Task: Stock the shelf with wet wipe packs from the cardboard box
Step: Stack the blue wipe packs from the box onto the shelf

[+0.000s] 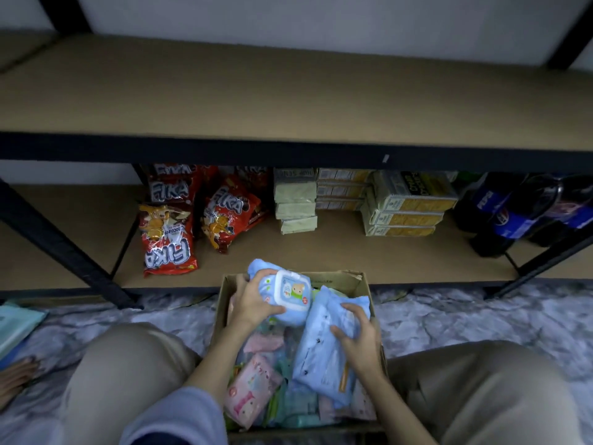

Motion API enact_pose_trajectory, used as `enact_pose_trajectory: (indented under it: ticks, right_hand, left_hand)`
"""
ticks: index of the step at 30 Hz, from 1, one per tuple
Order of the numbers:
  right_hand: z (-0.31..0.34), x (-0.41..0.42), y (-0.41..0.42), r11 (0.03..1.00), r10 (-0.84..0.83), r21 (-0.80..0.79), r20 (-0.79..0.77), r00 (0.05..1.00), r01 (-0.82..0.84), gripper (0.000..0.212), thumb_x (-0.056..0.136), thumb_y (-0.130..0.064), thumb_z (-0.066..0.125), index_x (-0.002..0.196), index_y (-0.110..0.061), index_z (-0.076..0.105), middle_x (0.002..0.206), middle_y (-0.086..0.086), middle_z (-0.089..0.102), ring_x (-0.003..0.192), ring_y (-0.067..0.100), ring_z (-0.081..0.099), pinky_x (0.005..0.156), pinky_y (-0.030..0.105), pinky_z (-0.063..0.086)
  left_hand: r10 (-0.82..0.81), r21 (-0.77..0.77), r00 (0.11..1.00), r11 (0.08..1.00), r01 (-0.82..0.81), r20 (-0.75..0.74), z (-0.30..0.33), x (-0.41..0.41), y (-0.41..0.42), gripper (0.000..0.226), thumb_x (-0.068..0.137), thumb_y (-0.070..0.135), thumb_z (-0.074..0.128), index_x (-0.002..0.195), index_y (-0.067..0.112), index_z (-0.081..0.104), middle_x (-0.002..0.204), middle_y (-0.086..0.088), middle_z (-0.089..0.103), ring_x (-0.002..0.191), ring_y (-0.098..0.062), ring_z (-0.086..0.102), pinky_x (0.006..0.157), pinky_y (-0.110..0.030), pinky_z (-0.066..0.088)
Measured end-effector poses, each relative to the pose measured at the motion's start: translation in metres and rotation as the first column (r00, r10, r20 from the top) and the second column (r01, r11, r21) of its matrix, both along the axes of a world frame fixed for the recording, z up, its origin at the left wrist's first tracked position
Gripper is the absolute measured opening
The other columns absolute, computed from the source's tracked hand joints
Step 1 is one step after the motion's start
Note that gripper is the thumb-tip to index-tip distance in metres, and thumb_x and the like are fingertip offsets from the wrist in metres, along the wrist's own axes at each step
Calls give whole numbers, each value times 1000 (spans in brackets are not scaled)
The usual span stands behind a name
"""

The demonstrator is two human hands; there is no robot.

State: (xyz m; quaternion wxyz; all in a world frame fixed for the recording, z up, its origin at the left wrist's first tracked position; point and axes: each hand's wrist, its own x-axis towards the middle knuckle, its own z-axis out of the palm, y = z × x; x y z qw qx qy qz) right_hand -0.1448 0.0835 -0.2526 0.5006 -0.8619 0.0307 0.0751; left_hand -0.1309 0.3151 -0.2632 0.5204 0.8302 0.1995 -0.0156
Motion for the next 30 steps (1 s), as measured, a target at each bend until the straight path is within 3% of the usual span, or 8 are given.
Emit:
enact_pose_trajectory:
  ticks: [2, 4, 8, 14, 18, 21, 27, 30]
  right_hand:
    - [34, 10, -1, 999, 26, 16, 101, 995, -28, 47, 69, -34, 71, 112, -19, 58, 103, 0, 56, 96, 16, 48, 75, 22, 34]
    - [69, 18, -5, 1000, 22, 14, 198, 980, -25, 44, 72, -28, 74, 112, -23, 56, 99, -8, 50, 97, 16, 42, 75, 21, 30]
    - [130, 25, -17, 999, 38, -18, 363, 931, -34, 40, 80, -16, 71, 116, -26, 55, 103, -9, 49, 101, 16, 41, 77, 20, 28]
    - [206, 22, -25, 998, 33, 35, 512, 858, -59, 40, 81, -21, 71, 112, -35, 51, 116, 4, 52, 96, 4, 41, 76, -2, 30]
    - [246, 22, -19, 986, 7, 126, 602, 798, -104, 38, 75, -33, 67, 109, -36, 49, 111, -13, 52, 106, 13, 48, 85, 25, 37]
    - [274, 33, -11, 976, -18, 177, 648, 761, -128, 38, 73, -33, 65, 108, -36, 50, 109, -24, 50, 108, 16, 50, 89, 33, 42]
    - [325, 77, 6, 967, -54, 218, 683, 728, -132, 41, 72, -36, 64, 111, -35, 53, 111, -7, 51, 101, 10, 47, 86, 28, 37]
    - [335, 112, 13, 970, -61, 217, 656, 752, -110, 39, 79, -29, 69, 115, -33, 54, 116, 1, 53, 105, 16, 49, 93, 39, 43]
  left_hand:
    - [-2, 24, 997, 1000, 0, 71, 54, -8, -13, 70, 49, 10, 87, 104, 40, 55, 110, -6, 33, 100, -19, 47, 93, -24, 44]
    - [27, 45, 989, 998, -34, 148, 85, -10, -16, 67, 56, 3, 84, 113, 25, 58, 106, -6, 29, 95, -16, 42, 81, -10, 37]
    - [7, 112, 952, 993, -43, 305, 147, -18, -14, 65, 59, 12, 85, 116, 27, 56, 102, -4, 29, 90, -15, 39, 72, -10, 33]
    - [-67, 193, 866, 981, -35, 495, 222, -39, -10, 64, 60, 15, 86, 114, 31, 56, 104, -1, 30, 88, -4, 40, 72, 3, 32]
    - [-84, 215, 800, 975, -57, 594, 269, -48, -5, 63, 60, 15, 85, 112, 36, 55, 107, -1, 31, 91, -4, 37, 75, 7, 28]
    - [-56, 198, 760, 976, -96, 648, 299, -44, 2, 67, 57, 15, 87, 110, 39, 54, 110, 0, 33, 103, -7, 38, 78, 9, 26]
    - [18, 176, 670, 959, -221, 742, 341, -19, 20, 65, 56, 19, 88, 108, 40, 54, 112, -1, 35, 103, -8, 41, 80, 6, 30]
    - [124, 94, 639, 951, -296, 759, 349, 2, 24, 64, 59, 20, 87, 112, 38, 55, 113, -1, 34, 101, -8, 42, 81, -6, 34]
